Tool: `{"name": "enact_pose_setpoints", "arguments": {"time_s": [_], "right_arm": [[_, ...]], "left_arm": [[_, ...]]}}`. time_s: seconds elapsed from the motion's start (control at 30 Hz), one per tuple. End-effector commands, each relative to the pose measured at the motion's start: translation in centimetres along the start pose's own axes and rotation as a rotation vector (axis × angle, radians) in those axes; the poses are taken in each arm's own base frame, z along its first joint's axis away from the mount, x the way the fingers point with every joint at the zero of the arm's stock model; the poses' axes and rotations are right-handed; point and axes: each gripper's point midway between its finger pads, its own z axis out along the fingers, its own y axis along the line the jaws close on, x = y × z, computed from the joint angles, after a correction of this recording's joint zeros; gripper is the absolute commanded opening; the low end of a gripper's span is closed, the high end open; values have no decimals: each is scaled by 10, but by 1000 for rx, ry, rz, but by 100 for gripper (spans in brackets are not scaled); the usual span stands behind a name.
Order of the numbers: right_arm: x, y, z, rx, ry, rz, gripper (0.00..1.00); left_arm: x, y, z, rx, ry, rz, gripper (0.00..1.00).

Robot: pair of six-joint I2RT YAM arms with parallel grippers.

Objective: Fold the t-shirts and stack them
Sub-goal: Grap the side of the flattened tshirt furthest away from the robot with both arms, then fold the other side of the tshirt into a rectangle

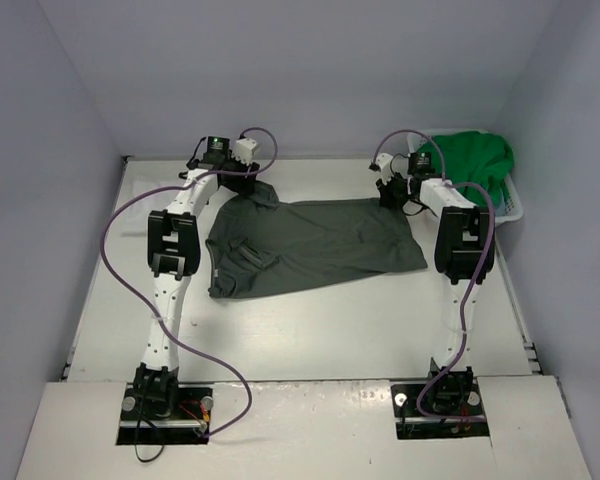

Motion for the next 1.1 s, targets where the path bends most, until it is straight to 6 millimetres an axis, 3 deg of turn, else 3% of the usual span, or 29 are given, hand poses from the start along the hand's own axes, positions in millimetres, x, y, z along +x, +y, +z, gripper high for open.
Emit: {"name": "enact_pose_setpoints", "arguments": {"time_s": [0.0,0.07,0.1,0.3,0.47,0.6,0.8,1.07], "right_arm": [[20,21,-11,-53,79,47,0],[21,21,-10,-54,83,47,0],[22,21,-10,-54,85,48,0],[29,25,-8,-59,98,53,0],[30,23,-12,-44,105,49,0],[26,22,-20,-10,96,49,0],[16,20,-33,44,83,36,0],[20,27,-35,68,89,34,0]], "left_arm": [[-38,3,-20,1,-83,11,50],[-38,-1,-19,22,-84,8,41],[-38,-2,-19,28,-85,5,29],[-34,-2,-20,29,-79,-2,0],[-46,8,-37,-21,-128,-9,0],[-66,19,-67,-69,-186,-18,0],[-74,11,-93,-54,-210,-28,0],[-76,1,-105,-33,-227,-44,0]]}}
